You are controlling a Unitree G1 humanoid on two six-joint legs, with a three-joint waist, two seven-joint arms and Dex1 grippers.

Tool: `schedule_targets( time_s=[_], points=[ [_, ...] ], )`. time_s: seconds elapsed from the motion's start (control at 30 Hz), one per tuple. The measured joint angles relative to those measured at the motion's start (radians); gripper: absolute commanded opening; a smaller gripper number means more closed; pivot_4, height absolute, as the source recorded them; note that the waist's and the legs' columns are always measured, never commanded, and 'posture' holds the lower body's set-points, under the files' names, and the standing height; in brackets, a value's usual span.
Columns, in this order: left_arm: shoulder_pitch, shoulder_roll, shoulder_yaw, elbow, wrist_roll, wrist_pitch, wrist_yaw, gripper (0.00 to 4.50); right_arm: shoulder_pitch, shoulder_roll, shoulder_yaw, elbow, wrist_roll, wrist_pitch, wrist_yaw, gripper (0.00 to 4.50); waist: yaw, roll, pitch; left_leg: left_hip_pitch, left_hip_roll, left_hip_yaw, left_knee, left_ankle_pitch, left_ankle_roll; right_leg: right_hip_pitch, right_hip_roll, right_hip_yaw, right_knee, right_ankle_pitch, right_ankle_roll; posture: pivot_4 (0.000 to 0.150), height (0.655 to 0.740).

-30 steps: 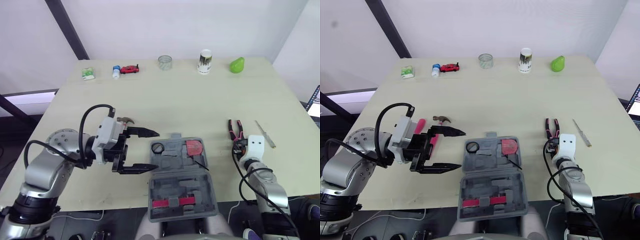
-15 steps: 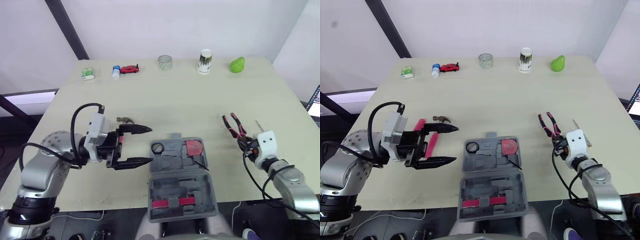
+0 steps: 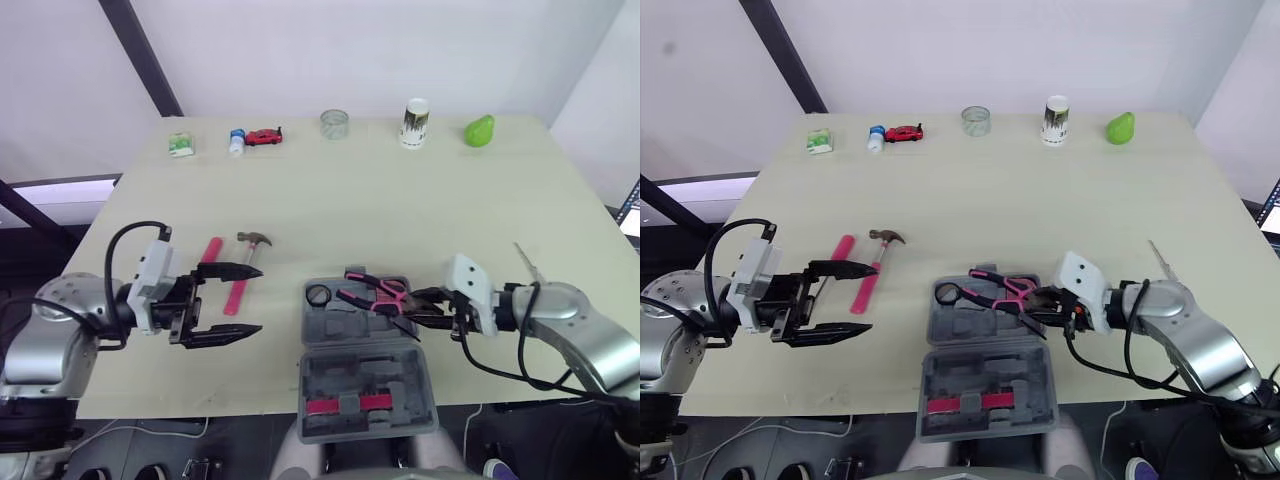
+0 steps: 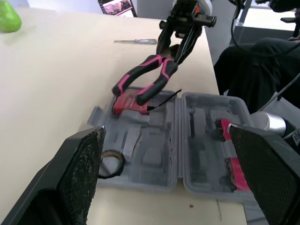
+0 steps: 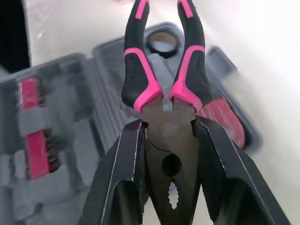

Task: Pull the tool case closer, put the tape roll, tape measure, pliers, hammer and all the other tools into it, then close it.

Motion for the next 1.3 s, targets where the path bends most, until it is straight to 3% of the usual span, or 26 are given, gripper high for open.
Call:
schedule_targets(
  time_s=[0.3,0.5,1.2,1.27,1.3],
  points=[
    [0.043,0.023,0.008,0.018,0.043,-0.06,-0.023,4.5,-0.272,0.043,0.317,0.128,-0.194,0.01,0.095,0.96,0.0,0.0,0.0,-0.001,0.0,0.0,0.001,0.0,0.0,0.0,0.0,-0.001,0.0,0.0,0.0,0.15,0.74],
    [0.065,0.025,0.013,0.02,0.048,-0.065,-0.025,4.5,-0.323,0.087,0.406,0.192,-0.279,0.01,0.11,0.96,-0.004,-0.001,0.0,-0.002,0.0,-0.001,0.003,0.0,0.0,-0.001,-0.001,-0.002,0.001,0.0,0.0,0.15,0.74],
    [0.066,0.025,0.013,0.045,0.086,-0.089,-0.016,4.5,-0.377,0.245,0.466,0.323,-0.426,-0.016,0.13,0.96,-0.007,-0.001,0.0,-0.001,0.0,-0.001,0.003,0.0,0.0,-0.001,0.0,-0.003,0.002,0.0,0.0,0.15,0.74],
    [0.066,0.025,0.013,0.042,0.086,-0.088,-0.016,4.5,-0.376,0.246,0.465,0.328,-0.431,-0.029,0.13,2.01,-0.007,-0.001,0.0,-0.001,0.0,-0.001,0.003,0.0,0.0,-0.001,0.0,-0.003,0.002,0.0,0.0,0.15,0.74],
    [0.065,0.025,0.013,0.039,0.086,-0.088,-0.015,4.5,-0.374,0.248,0.466,0.333,-0.434,-0.037,0.13,2.29,-0.007,-0.001,0.0,-0.001,0.0,-0.001,0.003,0.0,0.0,-0.001,0.0,-0.003,0.002,0.0,0.0,0.15,0.74]
  ],
)
